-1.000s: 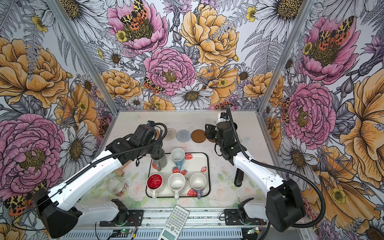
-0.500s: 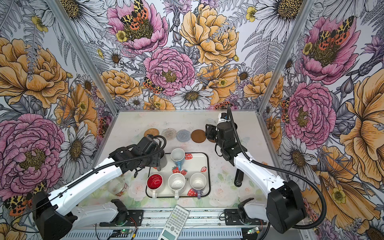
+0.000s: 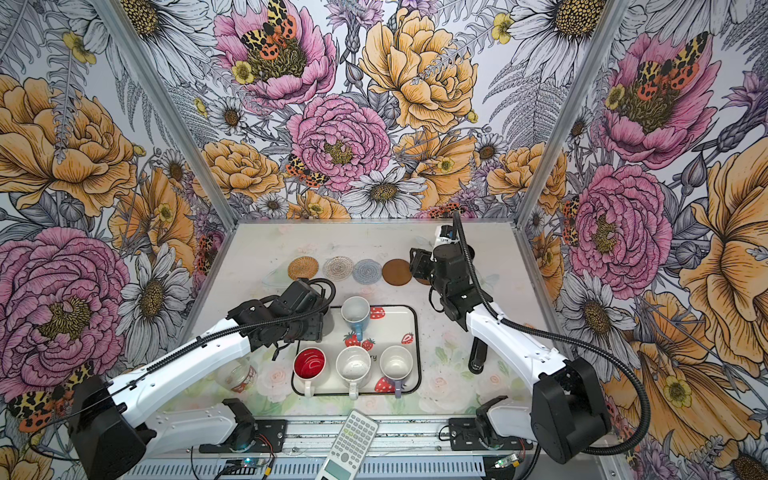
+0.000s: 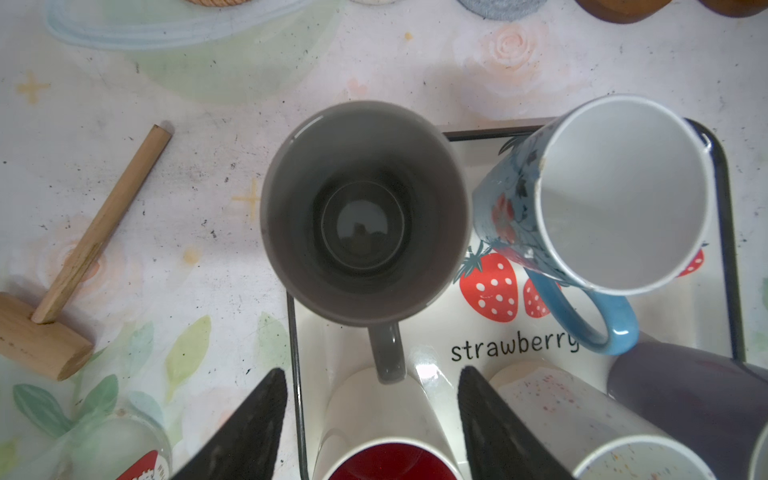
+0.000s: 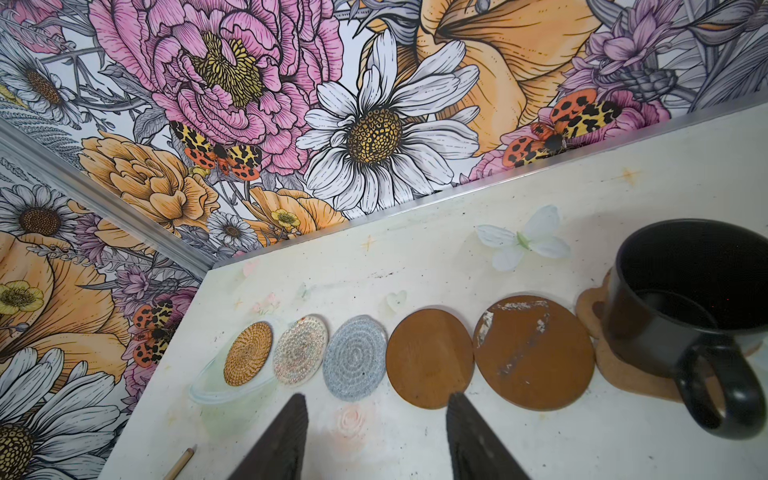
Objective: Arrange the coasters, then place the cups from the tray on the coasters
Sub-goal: 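Move the left gripper over the grey mug while the right rises away, then lower the left gripper onto the grey mug rim and close it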
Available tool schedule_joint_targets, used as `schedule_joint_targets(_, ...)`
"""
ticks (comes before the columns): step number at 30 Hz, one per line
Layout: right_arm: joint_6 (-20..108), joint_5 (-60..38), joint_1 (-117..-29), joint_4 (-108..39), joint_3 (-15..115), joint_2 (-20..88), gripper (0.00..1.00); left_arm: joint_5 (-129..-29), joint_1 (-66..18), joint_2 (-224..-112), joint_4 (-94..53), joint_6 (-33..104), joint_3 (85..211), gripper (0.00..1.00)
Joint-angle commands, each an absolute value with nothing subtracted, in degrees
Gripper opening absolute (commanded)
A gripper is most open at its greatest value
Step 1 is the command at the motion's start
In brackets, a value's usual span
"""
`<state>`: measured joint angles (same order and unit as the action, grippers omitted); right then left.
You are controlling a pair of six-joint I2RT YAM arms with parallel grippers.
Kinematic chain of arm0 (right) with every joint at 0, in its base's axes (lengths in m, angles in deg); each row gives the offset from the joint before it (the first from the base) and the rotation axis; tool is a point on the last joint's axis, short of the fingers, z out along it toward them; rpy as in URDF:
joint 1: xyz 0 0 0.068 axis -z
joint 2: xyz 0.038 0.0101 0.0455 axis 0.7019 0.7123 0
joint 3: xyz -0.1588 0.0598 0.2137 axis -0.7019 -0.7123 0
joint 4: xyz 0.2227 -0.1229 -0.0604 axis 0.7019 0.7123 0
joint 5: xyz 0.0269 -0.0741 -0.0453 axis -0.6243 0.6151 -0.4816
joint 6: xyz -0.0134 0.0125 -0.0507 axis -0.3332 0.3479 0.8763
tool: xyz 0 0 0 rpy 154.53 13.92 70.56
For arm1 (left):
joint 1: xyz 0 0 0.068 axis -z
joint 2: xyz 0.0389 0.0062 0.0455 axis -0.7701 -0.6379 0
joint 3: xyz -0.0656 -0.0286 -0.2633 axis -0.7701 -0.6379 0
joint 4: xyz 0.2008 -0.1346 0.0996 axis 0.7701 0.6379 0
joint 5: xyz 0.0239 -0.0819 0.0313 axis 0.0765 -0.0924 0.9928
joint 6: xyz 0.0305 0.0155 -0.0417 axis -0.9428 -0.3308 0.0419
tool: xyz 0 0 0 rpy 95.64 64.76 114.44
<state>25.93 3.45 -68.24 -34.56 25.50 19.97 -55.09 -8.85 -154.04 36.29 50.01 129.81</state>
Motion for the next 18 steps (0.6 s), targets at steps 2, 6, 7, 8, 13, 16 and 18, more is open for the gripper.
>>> schedule_joint_targets(2,25.48,3.04,-67.87,-36.33,25.78,20.85,0.55,-56.05,-8.42,-155.87,32.17,50.93,128.79,0.63)
schedule_joint_targets(6,25.56,3.07,-67.87,-36.15,25.88,20.94,0.55,-55.61,-8.33,-157.94,30.91,50.84,128.38,0.56)
schedule_joint_targets(7,25.57,3.06,-67.87,-36.13,25.87,20.94,0.55,-55.38,-8.61,-158.4,30.52,50.84,128.21,0.56)
schedule_joint_targets(8,25.58,3.15,-67.82,-36.06,25.89,21.01,0.55,-55.39,-8.79,-158.84,30.02,50.84,127.92,0.56)
schedule_joint_targets(13,25.68,3.11,-67.78,-36.05,25.98,21.29,0.55,-55.84,-9.83,-160.18,28.28,51.02,126.8,0.52)
schedule_joint_targets(16,25.64,2.99,-67.78,-36.07,26.16,21.65,0.55,-55.87,-10.74,-160.32,26.96,51.19,126.0,0.5)
schedule_joint_targets(18,25.67,2.91,-67.78,-36.05,26.31,21.99,0.55,-56.27,-11.53,-160.49,25.93,51.36,125.36,0.45)
